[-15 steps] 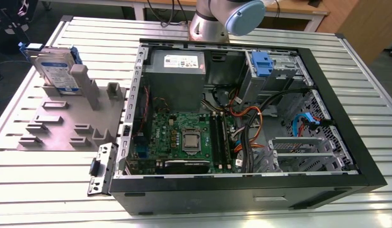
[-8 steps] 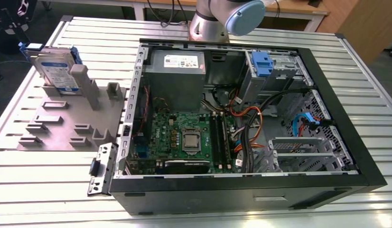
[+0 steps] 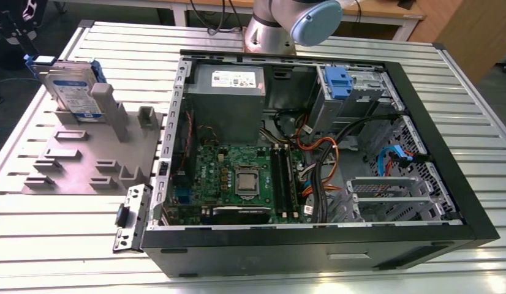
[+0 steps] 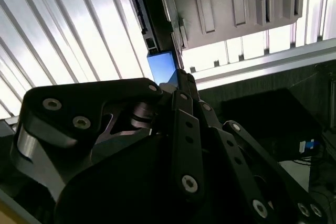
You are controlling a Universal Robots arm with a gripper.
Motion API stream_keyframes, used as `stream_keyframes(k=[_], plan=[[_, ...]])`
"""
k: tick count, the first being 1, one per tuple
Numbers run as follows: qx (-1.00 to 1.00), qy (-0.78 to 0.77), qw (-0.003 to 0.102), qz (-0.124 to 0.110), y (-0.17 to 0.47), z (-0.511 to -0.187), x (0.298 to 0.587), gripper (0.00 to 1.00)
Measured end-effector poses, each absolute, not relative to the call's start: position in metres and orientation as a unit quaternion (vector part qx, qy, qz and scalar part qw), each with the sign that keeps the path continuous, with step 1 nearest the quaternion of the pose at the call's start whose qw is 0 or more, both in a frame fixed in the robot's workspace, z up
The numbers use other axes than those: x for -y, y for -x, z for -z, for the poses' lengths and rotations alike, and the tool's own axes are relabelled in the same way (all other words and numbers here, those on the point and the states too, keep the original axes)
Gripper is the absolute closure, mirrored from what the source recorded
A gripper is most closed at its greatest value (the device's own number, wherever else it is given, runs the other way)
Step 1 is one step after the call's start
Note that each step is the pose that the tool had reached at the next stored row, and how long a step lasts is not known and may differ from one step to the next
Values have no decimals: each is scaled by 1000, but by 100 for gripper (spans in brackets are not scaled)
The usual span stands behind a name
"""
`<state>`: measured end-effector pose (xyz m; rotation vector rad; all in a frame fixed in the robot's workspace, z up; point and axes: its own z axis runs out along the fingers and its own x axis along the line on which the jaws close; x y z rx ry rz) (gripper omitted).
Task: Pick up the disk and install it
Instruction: 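Pick up the disk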
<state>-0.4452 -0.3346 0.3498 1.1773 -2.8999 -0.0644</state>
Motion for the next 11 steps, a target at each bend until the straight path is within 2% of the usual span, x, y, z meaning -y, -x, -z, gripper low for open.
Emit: stream_keyframes(k=[11], plan=[[886,-462,8,20,445,-350,335,89]])
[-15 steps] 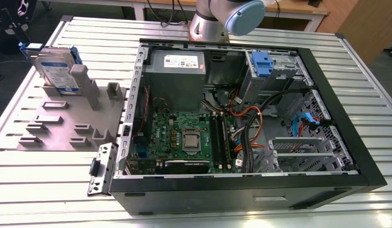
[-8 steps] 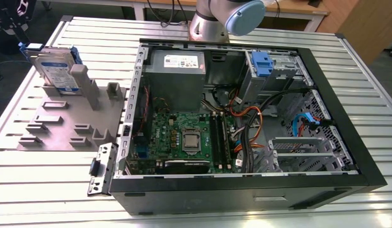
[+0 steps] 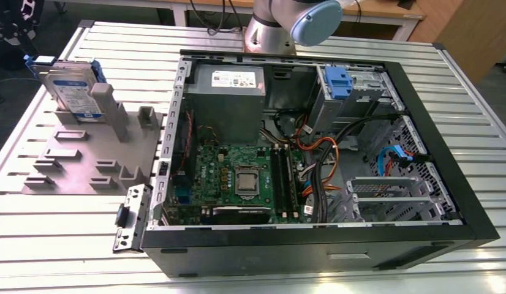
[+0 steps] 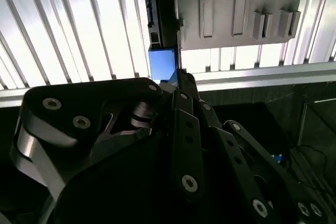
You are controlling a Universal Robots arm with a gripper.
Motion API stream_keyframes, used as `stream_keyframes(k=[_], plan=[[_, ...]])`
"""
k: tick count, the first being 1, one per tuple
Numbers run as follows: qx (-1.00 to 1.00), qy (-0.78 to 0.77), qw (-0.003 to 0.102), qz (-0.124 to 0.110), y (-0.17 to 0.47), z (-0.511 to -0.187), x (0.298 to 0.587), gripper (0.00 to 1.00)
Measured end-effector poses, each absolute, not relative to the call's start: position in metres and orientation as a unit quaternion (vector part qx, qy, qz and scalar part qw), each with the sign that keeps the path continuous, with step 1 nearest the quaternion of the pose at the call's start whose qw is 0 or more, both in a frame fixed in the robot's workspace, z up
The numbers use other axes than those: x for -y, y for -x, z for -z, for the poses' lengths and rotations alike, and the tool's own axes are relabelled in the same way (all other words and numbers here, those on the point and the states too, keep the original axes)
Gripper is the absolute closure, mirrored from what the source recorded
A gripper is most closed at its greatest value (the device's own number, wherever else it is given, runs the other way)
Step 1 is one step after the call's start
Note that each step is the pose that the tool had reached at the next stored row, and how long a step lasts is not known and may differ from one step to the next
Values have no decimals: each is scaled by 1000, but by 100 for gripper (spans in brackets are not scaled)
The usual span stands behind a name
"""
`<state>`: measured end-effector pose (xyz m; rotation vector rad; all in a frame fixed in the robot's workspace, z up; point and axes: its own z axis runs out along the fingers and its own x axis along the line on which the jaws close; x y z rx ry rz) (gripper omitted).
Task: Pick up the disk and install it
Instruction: 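Pick up the disk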
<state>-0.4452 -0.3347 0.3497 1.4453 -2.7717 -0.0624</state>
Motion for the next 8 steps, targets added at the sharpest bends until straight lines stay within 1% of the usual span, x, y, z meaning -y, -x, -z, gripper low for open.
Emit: stream_keyframes(k=[8], plan=[[879,-477,8,20,445,-350,335,89]])
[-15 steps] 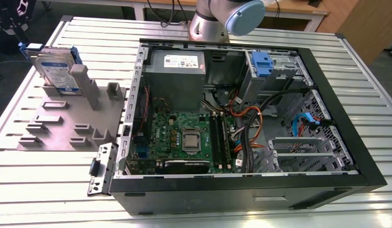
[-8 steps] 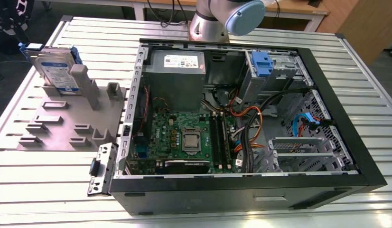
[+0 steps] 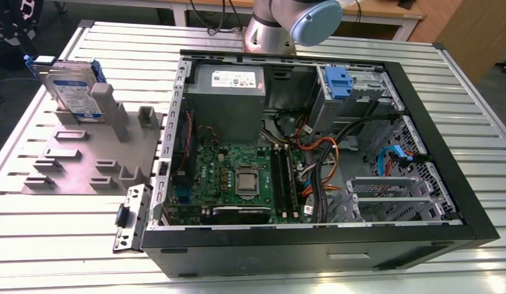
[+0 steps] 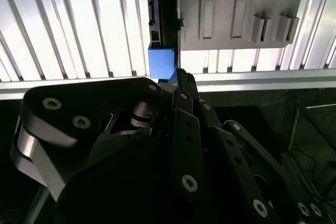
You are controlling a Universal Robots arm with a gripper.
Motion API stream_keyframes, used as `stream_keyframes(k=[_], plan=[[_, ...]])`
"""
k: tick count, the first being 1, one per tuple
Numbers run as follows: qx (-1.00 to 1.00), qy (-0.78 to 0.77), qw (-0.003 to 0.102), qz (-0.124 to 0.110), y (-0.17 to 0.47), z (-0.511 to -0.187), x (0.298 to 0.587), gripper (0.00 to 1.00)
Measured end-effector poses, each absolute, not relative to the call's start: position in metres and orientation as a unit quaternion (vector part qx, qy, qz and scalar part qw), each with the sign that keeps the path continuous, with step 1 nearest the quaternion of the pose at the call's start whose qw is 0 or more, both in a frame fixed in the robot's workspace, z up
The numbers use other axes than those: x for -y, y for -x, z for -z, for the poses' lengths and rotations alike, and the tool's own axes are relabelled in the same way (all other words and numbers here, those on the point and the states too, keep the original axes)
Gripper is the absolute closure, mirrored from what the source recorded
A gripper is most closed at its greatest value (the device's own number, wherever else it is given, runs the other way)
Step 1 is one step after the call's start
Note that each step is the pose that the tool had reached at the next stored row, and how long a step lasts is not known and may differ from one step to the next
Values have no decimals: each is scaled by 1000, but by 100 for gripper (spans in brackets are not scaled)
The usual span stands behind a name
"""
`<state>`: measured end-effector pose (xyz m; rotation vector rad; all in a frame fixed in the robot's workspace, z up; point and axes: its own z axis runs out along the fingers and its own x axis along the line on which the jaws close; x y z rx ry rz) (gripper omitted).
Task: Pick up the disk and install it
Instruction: 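Pick up the disk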
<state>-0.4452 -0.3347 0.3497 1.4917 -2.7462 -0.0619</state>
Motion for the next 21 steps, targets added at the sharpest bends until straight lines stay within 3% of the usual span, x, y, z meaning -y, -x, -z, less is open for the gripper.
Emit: stream_keyframes(k=[21], plan=[[873,-488,8,20,445,-350,335,89]])
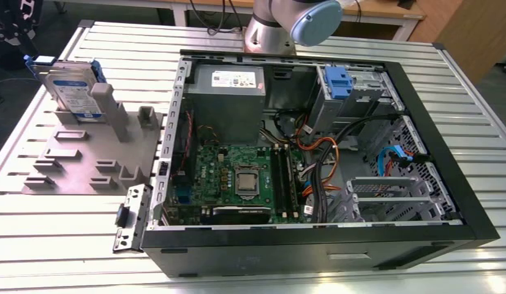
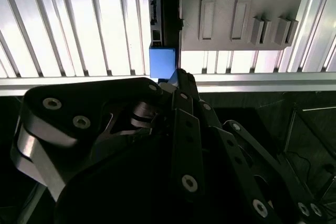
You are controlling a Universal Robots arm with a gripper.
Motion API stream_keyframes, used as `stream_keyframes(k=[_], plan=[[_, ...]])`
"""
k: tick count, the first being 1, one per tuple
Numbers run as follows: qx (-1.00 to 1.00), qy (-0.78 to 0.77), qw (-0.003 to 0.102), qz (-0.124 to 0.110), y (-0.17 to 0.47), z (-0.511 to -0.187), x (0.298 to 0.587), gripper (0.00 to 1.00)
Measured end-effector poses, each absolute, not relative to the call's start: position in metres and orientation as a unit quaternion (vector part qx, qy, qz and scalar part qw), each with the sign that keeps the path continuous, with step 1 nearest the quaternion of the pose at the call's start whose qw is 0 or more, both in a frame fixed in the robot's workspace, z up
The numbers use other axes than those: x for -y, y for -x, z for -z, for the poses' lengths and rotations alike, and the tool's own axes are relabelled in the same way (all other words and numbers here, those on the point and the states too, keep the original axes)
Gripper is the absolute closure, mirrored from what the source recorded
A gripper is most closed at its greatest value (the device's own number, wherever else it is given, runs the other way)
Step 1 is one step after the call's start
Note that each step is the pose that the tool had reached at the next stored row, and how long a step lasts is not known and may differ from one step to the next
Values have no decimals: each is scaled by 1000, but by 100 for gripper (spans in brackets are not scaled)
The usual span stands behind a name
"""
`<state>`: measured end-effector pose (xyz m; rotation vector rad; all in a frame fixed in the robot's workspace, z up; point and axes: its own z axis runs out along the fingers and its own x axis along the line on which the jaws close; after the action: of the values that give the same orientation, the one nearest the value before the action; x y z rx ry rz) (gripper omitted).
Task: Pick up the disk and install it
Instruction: 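Pick up the disk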
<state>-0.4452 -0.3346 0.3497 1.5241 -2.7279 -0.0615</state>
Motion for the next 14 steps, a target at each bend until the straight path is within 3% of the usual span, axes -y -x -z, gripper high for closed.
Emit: stream_keyframes(k=[14], plan=[[862,-507,9,20,445,-350,335,89]])
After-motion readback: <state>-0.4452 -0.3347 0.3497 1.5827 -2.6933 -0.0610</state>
